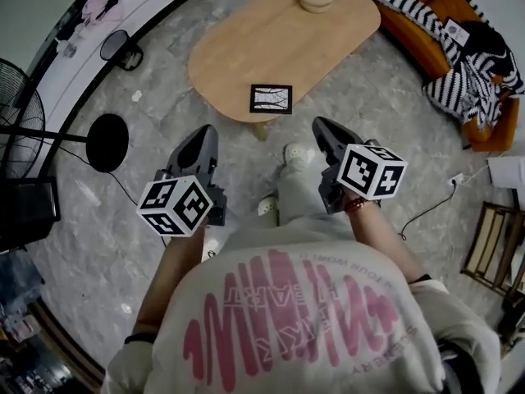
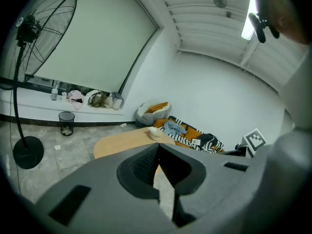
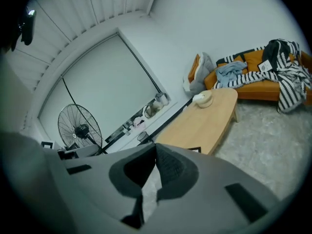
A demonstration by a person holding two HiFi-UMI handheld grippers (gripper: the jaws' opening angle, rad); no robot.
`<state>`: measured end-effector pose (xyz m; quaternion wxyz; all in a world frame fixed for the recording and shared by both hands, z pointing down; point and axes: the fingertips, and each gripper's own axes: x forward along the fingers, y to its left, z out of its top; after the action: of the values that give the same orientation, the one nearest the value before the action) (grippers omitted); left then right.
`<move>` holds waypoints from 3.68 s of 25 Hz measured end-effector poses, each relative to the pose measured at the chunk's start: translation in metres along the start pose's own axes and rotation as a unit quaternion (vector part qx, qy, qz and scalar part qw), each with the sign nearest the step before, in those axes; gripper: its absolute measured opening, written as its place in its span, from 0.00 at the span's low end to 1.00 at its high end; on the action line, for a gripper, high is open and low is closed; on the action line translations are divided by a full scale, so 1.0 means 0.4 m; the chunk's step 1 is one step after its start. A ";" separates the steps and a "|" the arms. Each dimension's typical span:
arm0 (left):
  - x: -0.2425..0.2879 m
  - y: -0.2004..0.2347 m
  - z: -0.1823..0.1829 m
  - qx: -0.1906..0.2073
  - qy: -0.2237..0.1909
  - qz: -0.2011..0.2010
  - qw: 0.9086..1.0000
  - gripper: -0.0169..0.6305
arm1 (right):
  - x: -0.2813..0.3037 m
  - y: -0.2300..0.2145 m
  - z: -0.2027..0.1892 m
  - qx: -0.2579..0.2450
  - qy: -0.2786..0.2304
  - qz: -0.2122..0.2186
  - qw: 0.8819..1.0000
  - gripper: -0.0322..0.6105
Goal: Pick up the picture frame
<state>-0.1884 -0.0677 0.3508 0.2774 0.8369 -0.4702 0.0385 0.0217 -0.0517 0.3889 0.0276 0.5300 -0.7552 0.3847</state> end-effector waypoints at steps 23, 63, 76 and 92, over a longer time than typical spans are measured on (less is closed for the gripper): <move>0.558 0.216 -0.350 -0.067 0.225 0.115 0.965 0.03 | 0.467 -0.486 -0.051 0.124 0.220 -0.022 0.967 0.06; 0.753 0.423 -0.696 -0.095 0.451 0.110 0.881 0.16 | 0.592 -0.695 -0.141 0.189 0.243 -0.072 0.949 0.06; 0.635 0.448 -0.586 -0.058 0.385 0.156 0.908 0.14 | 0.528 -0.545 -0.099 0.152 0.193 -0.061 0.967 0.06; 0.512 0.325 -0.244 -0.053 0.220 0.138 0.964 0.14 | 0.444 -0.207 0.066 0.072 0.115 0.017 0.991 0.06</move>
<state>-0.1607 -0.2284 0.5554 0.4104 0.7189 -0.5096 0.2347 0.0217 -0.2180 0.4959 0.0699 0.4701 -0.7260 0.4970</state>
